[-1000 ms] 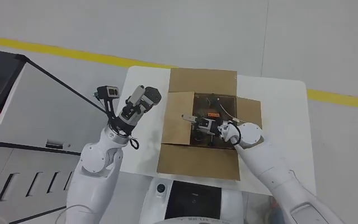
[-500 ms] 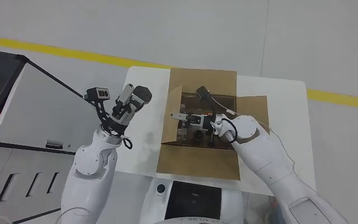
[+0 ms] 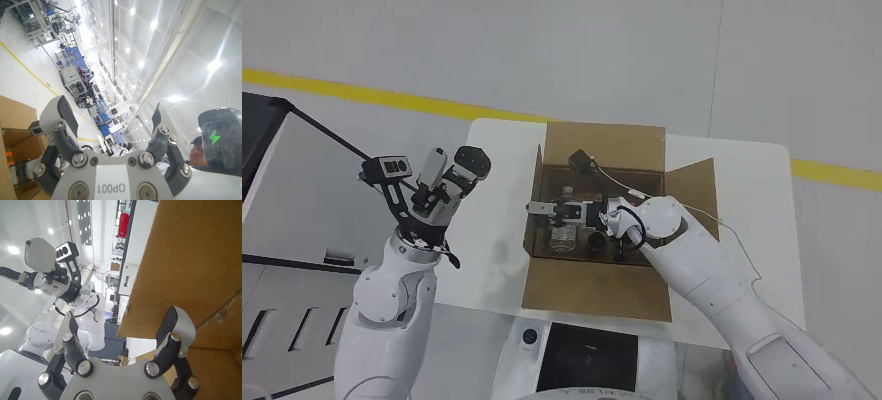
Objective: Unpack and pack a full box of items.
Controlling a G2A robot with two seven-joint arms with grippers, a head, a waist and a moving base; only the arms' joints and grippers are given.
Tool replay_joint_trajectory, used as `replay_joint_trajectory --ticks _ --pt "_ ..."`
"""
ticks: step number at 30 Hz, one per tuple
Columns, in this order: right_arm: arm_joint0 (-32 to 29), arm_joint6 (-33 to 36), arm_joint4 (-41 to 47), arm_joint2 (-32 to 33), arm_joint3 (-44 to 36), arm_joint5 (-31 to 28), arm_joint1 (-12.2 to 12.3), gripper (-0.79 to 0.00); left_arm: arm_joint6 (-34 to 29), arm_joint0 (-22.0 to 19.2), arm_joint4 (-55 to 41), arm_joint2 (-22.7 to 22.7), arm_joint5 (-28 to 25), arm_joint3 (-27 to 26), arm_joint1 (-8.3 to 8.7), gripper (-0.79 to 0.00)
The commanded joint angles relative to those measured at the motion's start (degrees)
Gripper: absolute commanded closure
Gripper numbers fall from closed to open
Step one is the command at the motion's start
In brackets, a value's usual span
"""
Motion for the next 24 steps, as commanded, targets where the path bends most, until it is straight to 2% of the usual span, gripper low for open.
replay_joint_trajectory --ticks 1,8,17,24 --pt "0.0 0.0 0.0 0.0 0.0 0.0 0.0 -0.785 0.0 0.0 -0.02 0.0 0.0 0.0 0.0 -0.785" --pt "-0.58 -1.27 -0.75 -0.33 -0.57 0.37 -0.09 -0.785 -0.25 -1.16 1.76 1.07 0.34 -0.45 0.09 -0.785" --pt "0.96 -1.66 -2.52 -4.54 1.18 0.81 -1.83 -0.785 2.03 -2.2 8.8 3.26 2.18 -1.05 0.17 -0.785" --pt "0.1 -1.11 -2.37 -3.06 2.37 -0.92 -1.54 -0.785 1.44 -3.22 13.85 5.81 4.96 0.22 0.35 -0.785"
